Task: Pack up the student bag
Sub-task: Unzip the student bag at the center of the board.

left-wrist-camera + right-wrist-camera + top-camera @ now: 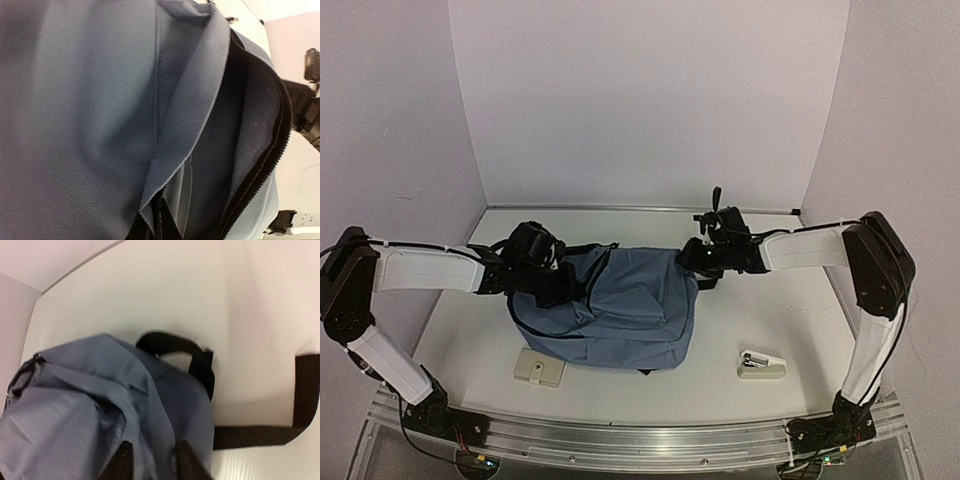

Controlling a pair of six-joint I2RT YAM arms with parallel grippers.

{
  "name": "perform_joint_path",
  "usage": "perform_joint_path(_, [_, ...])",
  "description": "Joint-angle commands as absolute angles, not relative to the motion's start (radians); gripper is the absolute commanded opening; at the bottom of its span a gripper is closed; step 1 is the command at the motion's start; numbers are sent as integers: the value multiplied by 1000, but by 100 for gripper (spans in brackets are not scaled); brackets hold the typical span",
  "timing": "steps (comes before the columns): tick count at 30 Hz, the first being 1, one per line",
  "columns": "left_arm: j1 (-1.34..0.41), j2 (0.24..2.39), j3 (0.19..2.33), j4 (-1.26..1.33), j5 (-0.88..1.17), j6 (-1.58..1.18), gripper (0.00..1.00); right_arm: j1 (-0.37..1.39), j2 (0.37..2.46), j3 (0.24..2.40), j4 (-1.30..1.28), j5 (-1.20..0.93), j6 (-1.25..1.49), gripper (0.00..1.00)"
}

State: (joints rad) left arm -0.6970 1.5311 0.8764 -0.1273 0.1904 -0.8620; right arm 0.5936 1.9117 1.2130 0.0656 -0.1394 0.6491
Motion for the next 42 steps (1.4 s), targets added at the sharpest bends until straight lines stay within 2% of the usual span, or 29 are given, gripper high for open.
perform_joint_path(1, [-713, 1532, 830, 7, 176, -983, 0, 582, 1823, 1309, -14, -24, 591, 62])
perform_joint_path(7, [-723, 1597, 834, 151, 220, -1038, 0, 715, 1735, 1394, -184, 160, 598, 72])
perform_joint_path(12, [-735, 1621, 838, 184, 227, -1050, 0, 896, 1810, 1555, -350, 398, 652, 73])
perform_joint_path(17, [-746, 1618, 827, 202, 220, -1062, 0, 1009, 1956, 1740, -481, 509, 685, 74])
perform_joint_path(24, [-760, 1624, 825, 204, 200, -1068, 0, 1075, 2179, 2026, -710, 664, 708, 76])
perform_joint_path(34, [-772, 1646, 841, 199, 189, -1066, 0, 1086, 2322, 2158, -839, 715, 731, 77])
perform_joint_path(37, [-773, 1647, 835, 198, 180, -1071, 0, 1085, 2320, 2158, -841, 714, 731, 66])
perform_joint_path(42, [-772, 1641, 828, 188, 160, -1077, 0, 1086, 2299, 2149, -842, 714, 736, 22])
